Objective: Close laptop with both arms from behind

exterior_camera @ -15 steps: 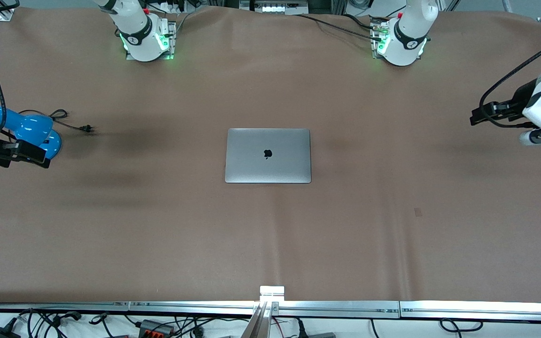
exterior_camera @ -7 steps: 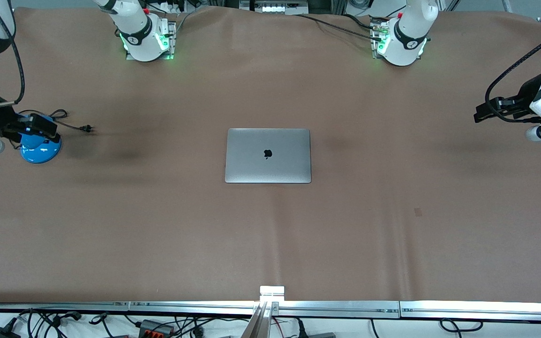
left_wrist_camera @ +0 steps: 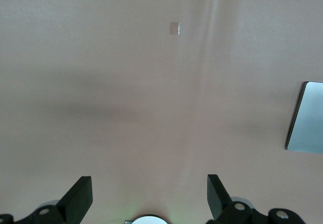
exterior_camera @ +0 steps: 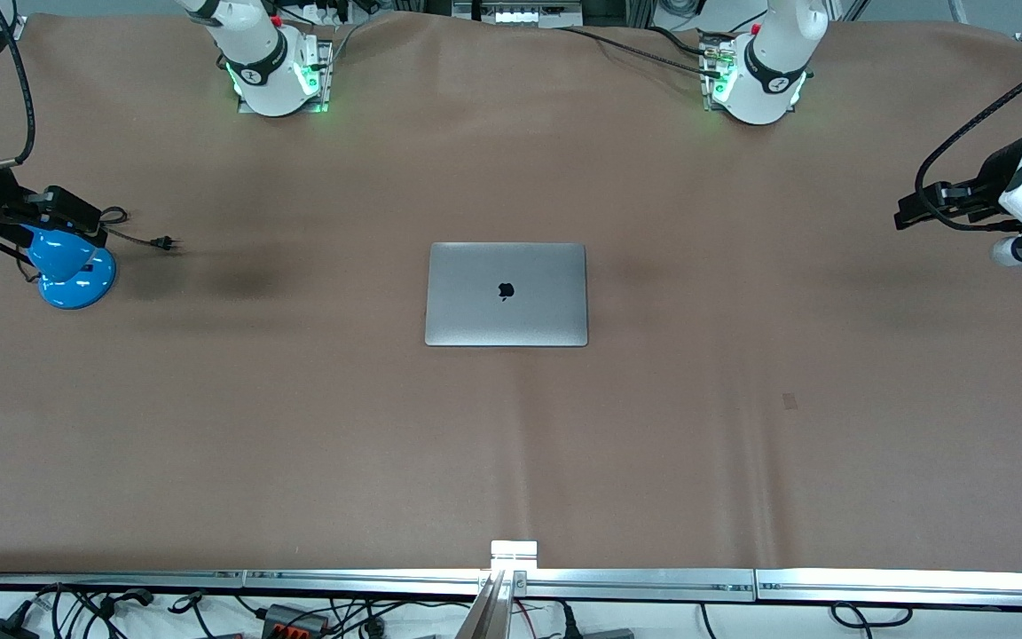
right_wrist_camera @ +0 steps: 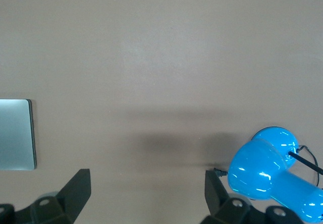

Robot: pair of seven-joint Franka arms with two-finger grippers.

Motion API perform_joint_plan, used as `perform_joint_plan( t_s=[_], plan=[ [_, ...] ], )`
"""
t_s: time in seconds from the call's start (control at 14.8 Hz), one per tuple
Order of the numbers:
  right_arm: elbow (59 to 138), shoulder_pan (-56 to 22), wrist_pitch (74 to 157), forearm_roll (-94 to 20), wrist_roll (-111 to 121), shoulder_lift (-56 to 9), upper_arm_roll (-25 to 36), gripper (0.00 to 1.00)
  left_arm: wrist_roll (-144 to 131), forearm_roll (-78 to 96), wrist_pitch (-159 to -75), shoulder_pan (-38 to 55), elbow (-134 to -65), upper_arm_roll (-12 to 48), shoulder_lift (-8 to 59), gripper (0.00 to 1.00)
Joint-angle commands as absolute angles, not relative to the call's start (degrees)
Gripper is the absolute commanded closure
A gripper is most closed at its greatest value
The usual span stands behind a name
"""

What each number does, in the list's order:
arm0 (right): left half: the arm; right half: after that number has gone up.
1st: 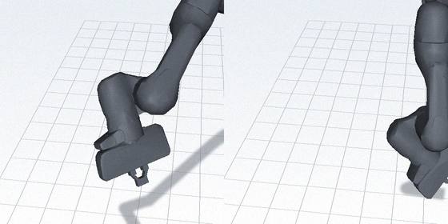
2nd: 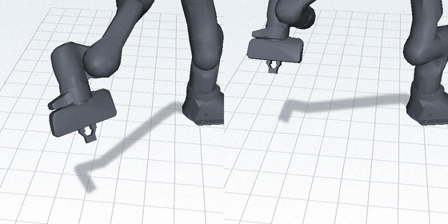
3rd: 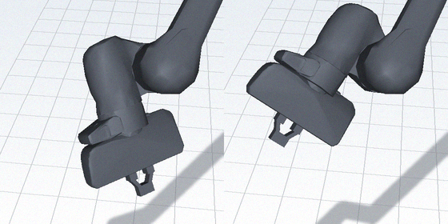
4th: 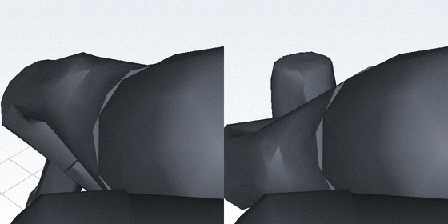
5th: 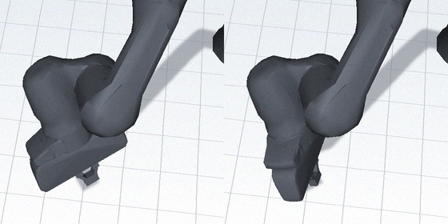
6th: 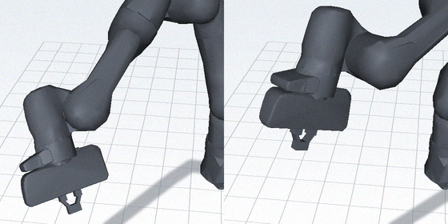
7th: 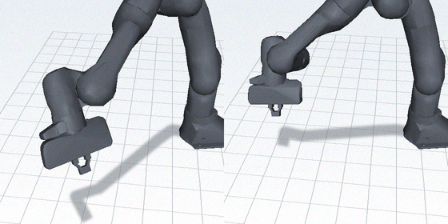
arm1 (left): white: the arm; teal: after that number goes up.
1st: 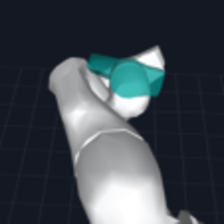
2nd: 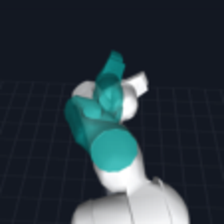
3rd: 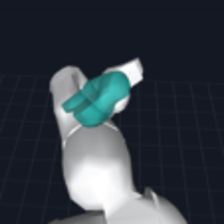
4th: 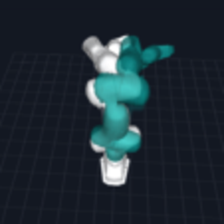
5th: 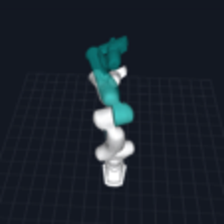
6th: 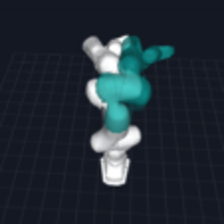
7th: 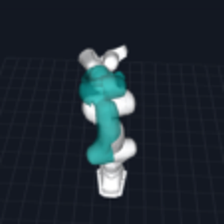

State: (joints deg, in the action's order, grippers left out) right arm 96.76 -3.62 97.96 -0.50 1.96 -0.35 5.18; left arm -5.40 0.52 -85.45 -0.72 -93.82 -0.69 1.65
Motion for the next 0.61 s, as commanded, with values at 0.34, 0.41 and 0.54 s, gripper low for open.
perform_joint_plan(
  t_s=[0.34,0.41,0.54],
  plan=[
    [98.2,-3.1,99.1,0.1,2.5,0.4,4.4,0.0,-4.8,0.0,-84.3,-0.8,-93.1,-0.5,1.4,0.0],
    [98.2,-3.2,99.1,0.1,2.5,0.4,4.4,0.0,-4.8,0.0,-84.3,-0.8,-93.1,-0.5,1.4,0.0],
    [98.2,-3.2,99.1,0.1,2.5,0.4,4.4,0.0,-4.8,0.0,-84.3,-0.9,-93.1,-0.5,1.4,0.0]
  ],
)
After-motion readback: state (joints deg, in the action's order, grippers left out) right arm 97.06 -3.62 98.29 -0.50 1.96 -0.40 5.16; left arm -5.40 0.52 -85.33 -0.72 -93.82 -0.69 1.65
